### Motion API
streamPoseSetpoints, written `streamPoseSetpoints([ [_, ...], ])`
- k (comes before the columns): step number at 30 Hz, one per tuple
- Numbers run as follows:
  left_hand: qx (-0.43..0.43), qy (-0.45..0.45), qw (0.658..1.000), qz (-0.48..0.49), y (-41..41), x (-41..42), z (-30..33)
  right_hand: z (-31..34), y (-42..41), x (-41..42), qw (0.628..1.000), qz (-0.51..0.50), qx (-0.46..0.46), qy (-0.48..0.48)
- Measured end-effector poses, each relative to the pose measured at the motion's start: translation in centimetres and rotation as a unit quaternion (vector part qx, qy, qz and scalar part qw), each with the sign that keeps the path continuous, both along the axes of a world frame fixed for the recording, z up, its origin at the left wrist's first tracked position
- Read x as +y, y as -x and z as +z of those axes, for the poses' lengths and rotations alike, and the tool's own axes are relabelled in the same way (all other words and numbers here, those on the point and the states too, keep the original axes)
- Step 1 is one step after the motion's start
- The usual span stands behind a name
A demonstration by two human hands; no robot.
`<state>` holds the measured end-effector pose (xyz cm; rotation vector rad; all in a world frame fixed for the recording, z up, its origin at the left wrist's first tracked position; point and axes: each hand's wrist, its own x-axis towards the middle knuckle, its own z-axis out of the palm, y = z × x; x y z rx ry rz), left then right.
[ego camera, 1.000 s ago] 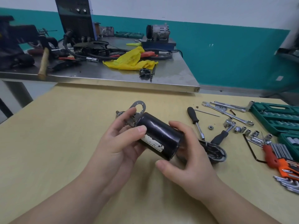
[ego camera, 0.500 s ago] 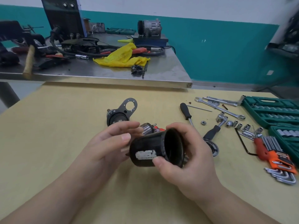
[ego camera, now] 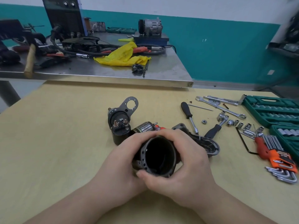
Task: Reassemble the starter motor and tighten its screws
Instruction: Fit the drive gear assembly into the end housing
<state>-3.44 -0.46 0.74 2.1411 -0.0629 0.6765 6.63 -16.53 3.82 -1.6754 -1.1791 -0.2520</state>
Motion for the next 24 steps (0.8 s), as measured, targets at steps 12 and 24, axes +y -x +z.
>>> streamPoseSetpoints([
  [12, -0.102, 0.129, 0.978, 0.129, 0.0, 0.7, 0.2, -1.2, -3.8, -0.2, 0.983, -0.071, -0.093, 0.141],
  [24, -0.184, 0.101, 0.965, 0.16, -0.3, 1.0, -0.4, -2.4, -7.1, 0.2, 0.954, -0.088, -0.058, 0.279],
])
